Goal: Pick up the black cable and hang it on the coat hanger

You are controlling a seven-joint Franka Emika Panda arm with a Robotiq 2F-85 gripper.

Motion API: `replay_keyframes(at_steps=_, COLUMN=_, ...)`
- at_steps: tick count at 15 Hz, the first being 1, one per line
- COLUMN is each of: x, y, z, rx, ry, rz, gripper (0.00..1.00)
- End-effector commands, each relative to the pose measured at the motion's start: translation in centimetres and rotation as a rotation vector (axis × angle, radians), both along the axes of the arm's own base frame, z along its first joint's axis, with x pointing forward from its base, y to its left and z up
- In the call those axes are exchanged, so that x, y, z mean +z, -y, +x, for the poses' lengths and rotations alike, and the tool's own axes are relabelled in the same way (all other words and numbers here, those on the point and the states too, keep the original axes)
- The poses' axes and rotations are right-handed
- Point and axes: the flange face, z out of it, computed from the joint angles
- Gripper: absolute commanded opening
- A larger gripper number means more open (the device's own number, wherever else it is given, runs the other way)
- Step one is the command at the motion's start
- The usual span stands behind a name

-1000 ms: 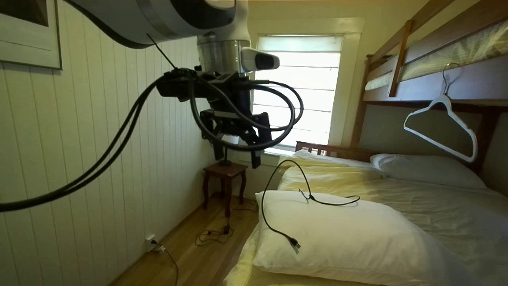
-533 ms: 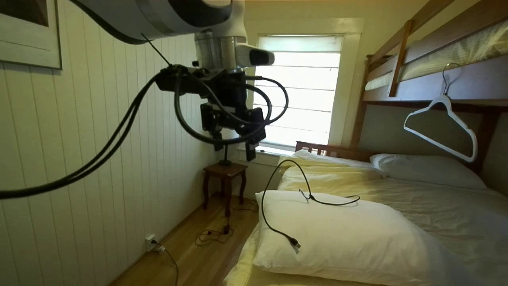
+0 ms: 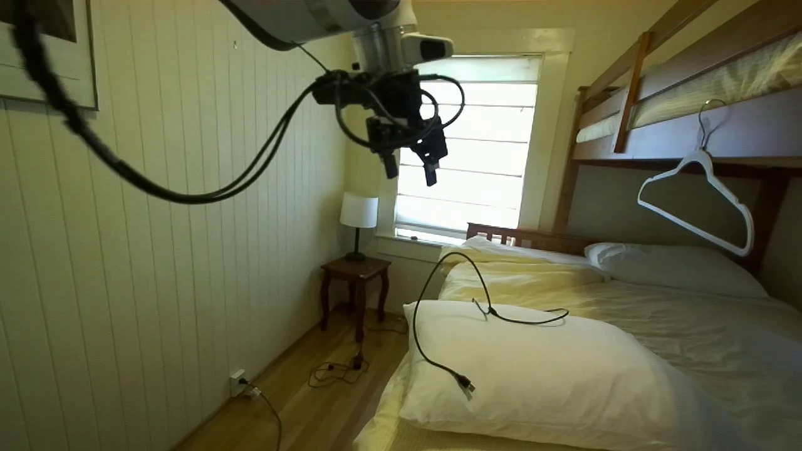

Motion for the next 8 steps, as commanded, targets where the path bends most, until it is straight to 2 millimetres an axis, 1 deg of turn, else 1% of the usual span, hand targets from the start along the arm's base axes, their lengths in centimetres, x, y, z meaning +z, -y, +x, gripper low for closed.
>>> replay_keyframes(at_steps=1, x=0.3, y=5.0, z=6.0, rx=-0.113, ry=-0.069, rz=-0.003, gripper=1.00)
replay_keyframes(at_steps=3, x=-0.3, y=7.5, z=7.9, rx=-0.147, ry=-0.121, rz=0.031, gripper=1.00)
replay_keyframes(at_steps=4, x=-0.4, y=8.3, z=8.4, rx=-0.145, ry=-0.132, rz=0.030, gripper=1.00)
replay_keyframes(at_steps=5, x=-0.8, y=7.1, z=6.2, rx=-0.125, ry=-0.097, rz=0.024, gripper=1.00)
replay_keyframes(at_steps=6, x=-1.2, y=8.1, z=7.1, rx=-0.138, ry=-0.112, rz=0.027, gripper=1.00)
replay_keyframes(at_steps=8, x=-1.4, y=8.7, z=8.2, rx=-0.146, ry=-0.122, rz=0.028, gripper=1.00)
